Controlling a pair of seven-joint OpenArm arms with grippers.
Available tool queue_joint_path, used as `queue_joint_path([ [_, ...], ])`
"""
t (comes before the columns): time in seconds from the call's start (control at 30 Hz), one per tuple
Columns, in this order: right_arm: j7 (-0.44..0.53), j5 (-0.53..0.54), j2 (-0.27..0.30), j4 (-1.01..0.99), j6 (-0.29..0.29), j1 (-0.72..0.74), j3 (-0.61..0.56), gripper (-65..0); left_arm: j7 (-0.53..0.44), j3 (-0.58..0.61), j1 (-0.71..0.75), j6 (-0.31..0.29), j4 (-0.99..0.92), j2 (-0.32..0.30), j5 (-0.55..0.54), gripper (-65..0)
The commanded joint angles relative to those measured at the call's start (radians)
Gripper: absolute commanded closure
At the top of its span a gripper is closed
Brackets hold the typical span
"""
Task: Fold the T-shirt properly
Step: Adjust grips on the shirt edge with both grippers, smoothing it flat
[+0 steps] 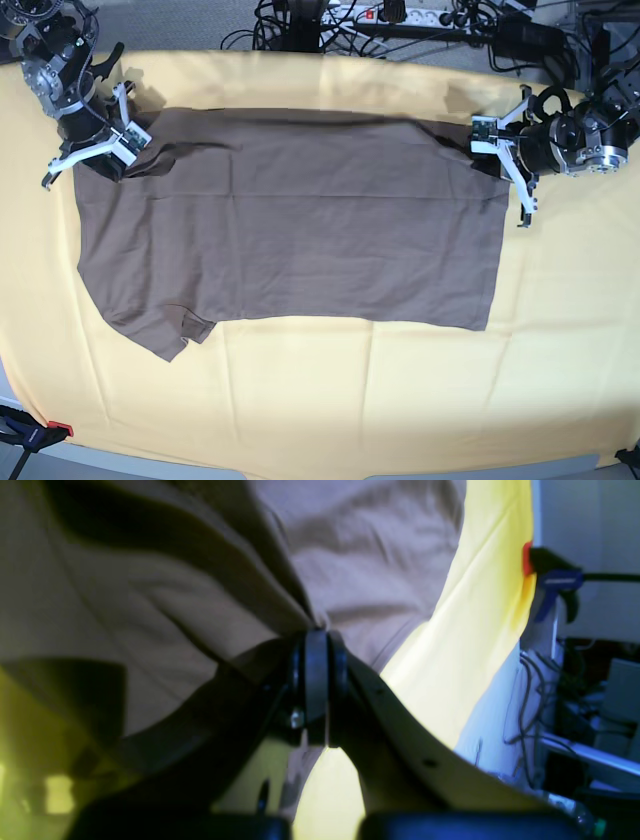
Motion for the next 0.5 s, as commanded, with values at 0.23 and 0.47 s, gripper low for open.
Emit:
queue_joint_path([
  [0.23, 0.015, -0.014, 0.013, -0.003, -0.02, 0.018, 0.009, 0.0, -0.01, -0.013, -0.012, 0.009, 0.002, -0.023, -0.003, 0.0],
  [0.47, 0.015, -0.013, 0.013, -0.003, -0.051, 0.018, 0.009, 0.0, -0.01, -0.013, -0.011, 0.047, 0.002, -0.023, 0.056, 0.0],
])
